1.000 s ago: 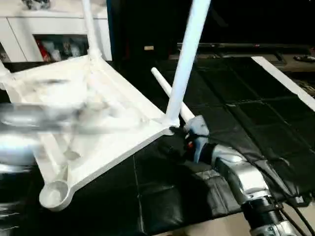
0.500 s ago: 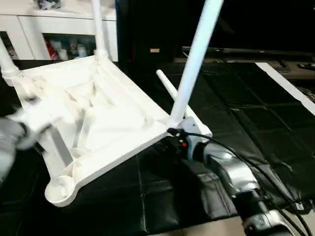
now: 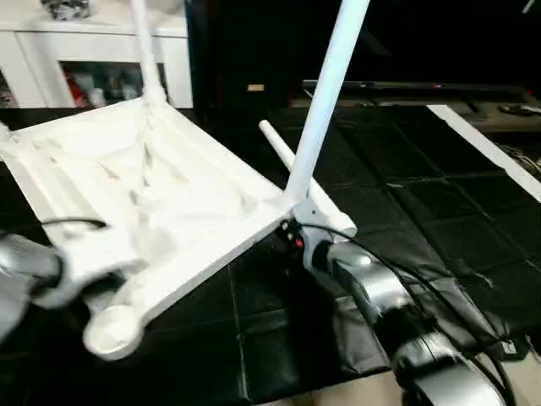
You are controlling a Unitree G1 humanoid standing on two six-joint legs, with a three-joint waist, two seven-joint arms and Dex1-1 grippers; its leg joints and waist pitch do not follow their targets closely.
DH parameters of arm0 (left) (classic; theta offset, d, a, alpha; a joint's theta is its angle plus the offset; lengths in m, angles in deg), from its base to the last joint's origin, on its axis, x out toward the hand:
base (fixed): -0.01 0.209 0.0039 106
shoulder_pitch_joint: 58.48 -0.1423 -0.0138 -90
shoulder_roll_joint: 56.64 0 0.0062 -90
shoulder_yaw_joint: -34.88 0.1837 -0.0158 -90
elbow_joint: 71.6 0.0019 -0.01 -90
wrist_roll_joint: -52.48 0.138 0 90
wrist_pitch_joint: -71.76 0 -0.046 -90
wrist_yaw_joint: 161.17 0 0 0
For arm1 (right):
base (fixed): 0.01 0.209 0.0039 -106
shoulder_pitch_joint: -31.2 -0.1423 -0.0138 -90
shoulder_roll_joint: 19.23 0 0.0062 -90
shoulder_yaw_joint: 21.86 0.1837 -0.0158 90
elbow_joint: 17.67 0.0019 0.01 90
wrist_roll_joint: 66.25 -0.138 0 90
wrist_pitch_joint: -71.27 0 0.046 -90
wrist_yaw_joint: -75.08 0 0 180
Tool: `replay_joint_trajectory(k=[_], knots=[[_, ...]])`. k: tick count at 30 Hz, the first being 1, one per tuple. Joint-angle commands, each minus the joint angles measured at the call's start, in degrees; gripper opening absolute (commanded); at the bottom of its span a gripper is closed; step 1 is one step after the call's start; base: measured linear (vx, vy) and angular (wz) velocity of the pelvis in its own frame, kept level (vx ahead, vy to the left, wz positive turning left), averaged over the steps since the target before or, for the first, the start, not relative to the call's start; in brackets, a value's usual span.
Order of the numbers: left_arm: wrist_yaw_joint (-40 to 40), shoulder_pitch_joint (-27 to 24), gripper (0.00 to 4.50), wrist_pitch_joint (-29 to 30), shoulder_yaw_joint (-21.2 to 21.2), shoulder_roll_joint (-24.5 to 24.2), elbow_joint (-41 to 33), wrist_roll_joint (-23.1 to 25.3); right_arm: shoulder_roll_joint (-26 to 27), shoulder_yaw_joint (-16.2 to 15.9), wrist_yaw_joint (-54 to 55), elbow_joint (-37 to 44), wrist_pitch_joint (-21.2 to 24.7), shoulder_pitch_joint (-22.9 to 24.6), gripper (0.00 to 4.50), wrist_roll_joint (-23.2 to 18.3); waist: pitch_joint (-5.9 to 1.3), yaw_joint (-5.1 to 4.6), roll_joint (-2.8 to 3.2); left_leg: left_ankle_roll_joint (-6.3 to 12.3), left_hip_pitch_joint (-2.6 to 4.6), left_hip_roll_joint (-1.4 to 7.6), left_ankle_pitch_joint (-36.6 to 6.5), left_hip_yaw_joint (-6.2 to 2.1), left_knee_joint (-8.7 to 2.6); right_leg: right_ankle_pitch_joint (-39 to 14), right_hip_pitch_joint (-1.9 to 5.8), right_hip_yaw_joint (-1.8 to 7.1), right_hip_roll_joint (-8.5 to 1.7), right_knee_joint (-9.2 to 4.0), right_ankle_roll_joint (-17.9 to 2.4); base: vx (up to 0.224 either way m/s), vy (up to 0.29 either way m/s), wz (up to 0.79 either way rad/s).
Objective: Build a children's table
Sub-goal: Rotate table base
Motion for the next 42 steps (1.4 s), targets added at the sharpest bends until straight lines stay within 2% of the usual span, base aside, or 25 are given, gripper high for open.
replay_joint_trajectory(k=[1, 2, 3, 8, 9, 11, 12, 13, 14, 15, 17, 19, 20, 21, 23, 24, 25, 28, 29, 33, 34, 37, 39, 40, 42], knots=[[-4.7, -0.5, 0.07, 1.5, 4.0, 1.8, -4.6, -5.2, 1.2, 0.9, 1.2, -3.4, -2.5, -3.0, 4.5, 0.5, -3.46, -0.11, 2.48, -3.31, 0.3, 1.61, -15.4, -0.27, -4.31, -14.2, 2.68, 3.86, -4.8, -3.66, -10.6, 0.0, 0.0, 0.0], [-4.7, -0.5, 0.07, 1.5, 4.0, 1.8, -4.6, -5.2, 1.2, 0.9, 1.2, -3.4, -2.5, -3.0, 4.5, 0.5, -3.51, -0.15, 2.43, -3.39, 0.21, 1.57, -15.3, -0.29, -4.3, -13.9, 2.82, 3.85, -4.8, -3.55, -10.7, 0.0, 0.0, 0.0], [-5.5, -0.1, 0.07, 1.9, 4.4, 2.7, -5.6, -6.4, 2.1, 1.0, 1.2, -5.2, -3.8, -4.3, 4.5, 0.5, -3.49, -0.45, 2.33, -3.46, -0.21, 1.56, -14.9, -0.41, -4.4, -13.9, 3.16, 3.78, -4.85, -3.39, -10.5, 0.0, 0.0, 0.0], [-4.3, 2.7, 0.07, 3.4, 5.5, 8.3, -6.9, -8.3, 4.6, 0.7, 0.0, -6.8, -5.1, -5.8, 4.5, 0.0, -3.7, -0.95, 2.49, -3.07, -0.04, 1.41, -13.3, -0.1, -3.96, -12.0, 3.19, 3.91, -4.71, -3.39, -10.8, 0.0, 0.0, 0.0], [-1.8, 4.5, 0.07, 2.2, 6.2, 11.2, -5.0, -6.6, 5.2, 0.3, -0.8, -7.3, -5.8, -6.0, 4.5, 0.2, -3.69, -1.1, 2.39, -2.97, -0.26, 1.37, -13.2, -0.15, -3.99, -11.8, 3.35, 3.88, -4.69, -3.34, -11.0, 0.0, 0.0, 0.0], [2.3, 6.5, 0.07, 0.9, 6.4, 15.0, -1.7, -4.4, 5.8, -0.1, -1.5, -7.7, -6.4, -6.1, 4.5, 0.3, -3.65, -1.31, 2.55, -2.94, -0.23, 1.36, -14.1, -0.14, -3.93, -13.3, 3.35, 3.88, -4.7, -3.62, -10.6, 0.0, 0.0, 0.0], [4.4, 7.6, 0.07, 0.8, 6.3, 16.8, -0.1, -3.6, 6.2, -0.2, -2.0, -8.2, -6.9, -6.3, 4.5, 0.4, -3.66, -1.24, 2.54, -2.73, 0.05, 1.29, -14.7, -0.07, -3.77, -14.4, 3.1, 3.82, -4.56, -3.91, -10.1, 0.0, 0.0, 0.0], [7.5, 8.9, 0.07, -0.5, 6.2, 18.8, 2.4, -2.1, 6.6, -0.3, -3.0, -8.5, -7.6, -6.2, 4.5, 0.3, -3.62, -1.3, 2.73, -2.84, -0.12, 1.36, -15.6, -0.27, -3.83, -15.3, 3.21, 3.74, -4.59, -3.87, -10.0, 0.0, 0.0, 0.0], [9.1, 9.6, 0.07, -1.2, 6.1, 19.7, 3.8, -1.3, 6.8, -0.4, -3.3, -8.6, -7.8, -6.2, 4.5, 0.4, -3.64, -1.35, 2.47, -2.63, -0.17, 1.3, -15.8, -0.24, -3.81, -16.2, 3.23, 3.72, -4.56, -4.1, -9.6, 0.0, 0.0, 0.0], [11.1, 10.5, 0.07, -1.4, 5.9, 20.8, 5.5, -0.4, 6.8, -0.4, -3.4, -8.5, -7.9, -6.2, 4.5, 0.4, -3.61, -1.34, 2.63, -2.5, -0.2, 1.29, -16.5, -0.36, -3.79, -17.9, 3.3, 3.67, -4.68, -4.19, -9.1, 0.0, 0.0, 0.0], [12.5, 11.2, 0.07, -1.4, 5.8, 21.4, 6.7, 0.1, 7.0, -0.2, -3.3, -9.2, -8.4, -6.4, 4.5, 0.6, -3.67, -1.33, 2.45, -2.12, -0.21, 1.23, -16.4, -0.45, -3.72, -19.1, 3.24, 3.62, -4.74, -4.23, -8.8, 0.0, 0.0, 0.0], [17.4, 13.8, 0.07, -3.2, 5.3, 22.7, 11.3, 2.3, 6.6, 1.2, -2.7, -9.9, -9.1, -7.0, 4.5, 0.4, -3.66, -1.02, 2.93, -1.81, 0.46, 1.25, -17.1, -0.31, -3.45, -19.7, 2.65, 3.65, -4.65, -4.66, -8.9, 0.0, 0.0, 0.0], [17.6, 14.2, 0.07, -2.9, 4.7, 23.0, 11.4, 1.8, 6.3, 1.9, -2.5, -9.7, -9.1, -7.2, 4.5, 0.1, -3.74, -0.96, 2.86, -1.74, 0.38, 1.25, -16.6, -0.31, -3.46, -18.8, 2.75, 3.69, -4.66, -4.49, -9.2, 0.0, 0.0, 0.0], [17.2, 14.4, 0.07, -2.1, 3.7, 23.5, 10.9, 0.6, 5.7, 2.8, -2.2, -9.5, -9.3, -7.6, 4.5, -0.5, -3.74, -0.84, 3.32, -1.79, 0.12, 1.3, -15.7, -0.38, -3.59, -16.9, 2.98, 3.68, -4.58, -4.24, -9.7, 0.0, 0.0, 0.0], [16.2, 14.2, 0.07, -1.1, 2.3, 23.9, 9.3, -1.3, 4.9, 3.8, -1.7, -8.9, -9.3, -8.1, 4.5, -1.0, -3.8, -0.69, 3.56, -1.89, 0.11, 1.42, -15.1, -0.42, -3.56, -14.6, 3.04, 3.62, -4.59, -3.92, -10.6, 0.0, 0.0, 0.0], [15.7, 14.0, 0.07, -0.7, 1.4, 24.0, 8.2, -2.3, 4.1, 4.4, -1.3, -8.6, -10.1, -8.7, 4.5, -1.2, -3.93, -0.55, 3.45, -1.81, 0.1, 1.4, -14.4, -0.37, -3.5, -13.1, 3.2, 3.57, -4.64, -3.79, -11.1, 0.0, 0.0, 0.0], [14.8, 13.5, 0.07, -1.7, 0.3, 24.1, 7.0, -3.2, 3.0, 5.2, 0.1, -8.9, -10.7, -9.9, 4.5, -1.1, -3.95, -0.42, 3.78, -1.8, 0.08, 1.47, -13.7, -0.4, -3.47, -11.4, 3.17, 3.6, -4.57, -3.49, -11.6, 0.0, 0.0, 0.0], [17.1, 12.9, 0.07, -0.1, -4.6, 24.9, 5.6, -5.1, 0.5, 8.8, 1.0, -10.3, -10.8, -14.6, 4.5, -2.9, -3.83, -0.41, 3.47, -1.69, 0.02, 1.39, -14.1, -0.19, -3.27, -10.5, 3.24, 3.52, -4.46, -3.2, -12.5, 0.0, 0.0, 0.0], [17.3, 12.9, 0.07, 0.0, -4.8, 24.9, 5.6, -5.1, 0.4, 8.9, 1.1, -10.4, -10.8, -14.8, 4.5, -2.9, -3.83, -0.41, 3.47, -1.69, 0.02, 1.39, -14.1, -0.19, -3.27, -10.5, 3.24, 3.52, -4.46, -3.2, -12.5, 0.0, 0.0, 0.0], [18.1, 12.4, 0.42, -2.8, -8.5, 23.6, 3.7, -6.8, -1.8, 11.7, 9.3, -16.4, -10.5, -21.4, 4.5, -2.3, -3.49, -0.22, 3.07, -1.45, 0.03, 1.13, -14.0, -0.03, -3.21, -15.7, 2.87, 3.47, -4.44, -3.63, -10.6, 0.0, 0.0, 0.0], [17.2, 11.6, 0.45, -3.7, -9.3, 23.2, 1.6, -7.8, -2.5, 12.0, 10.6, -17.9, -8.5, -23.0, 4.5, -1.9, -3.6, -0.12, 2.56, -1.54, 0.0, 1.21, -13.8, -0.11, -3.17, -16.1, 2.96, 3.48, -4.61, -3.32, -10.4, 0.0, 0.0, 0.0], [15.8, 10.5, 0.74, -2.0, -10.6, 23.6, -4.1, -10.8, -4.4, 9.8, 13.3, -21.8, -3.5, -26.5, 4.5, 1.1, -3.53, -0.14, 2.66, -1.8, 0.03, 1.27, -13.4, 0.05, -3.09, -14.6, 2.67, 3.5, -4.41, -3.25, -10.5, 0.0, 0.0, 0.0], [14.3, 8.7, 0.97, 1.6, -10.4, 23.4, -9.3, -12.8, -5.2, 9.3, 14.9, -24.5, -0.6, -28.4, 4.5, 2.0, -3.5, -0.13, 1.86, -1.67, -0.54, 1.22, -12.5, 0.12, -3.11, -14.1, 3.04, 3.47, -4.58, -2.91, -10.5, 0.0, 0.0, 0.0], [14.0, 8.3, 0.97, 2.0, -10.3, 23.2, -10.1, -13.0, -5.2, 9.4, 14.5, -24.7, -0.3, -28.6, 4.5, 1.9, -3.56, -0.1, 2.01, -1.64, -0.5, 1.25, -12.7, 0.11, -3.03, -14.5, 3.04, 3.51, -4.74, -2.89, -10.4, 0.0, 0.0, 0.0], [13.1, 6.3, 1.14, 4.7, -9.8, 22.0, -13.9, -14.8, -5.5, 10.7, 13.6, -26.4, 0.7, -29.4, 4.5, 1.1, -3.47, -0.02, 1.68, -1.19, -0.58, 1.23, -12.1, 0.26, -2.97, -14.6, 2.91, 3.61, -4.69, -2.93, -9.8, 0.0, 0.0, 0.0]])
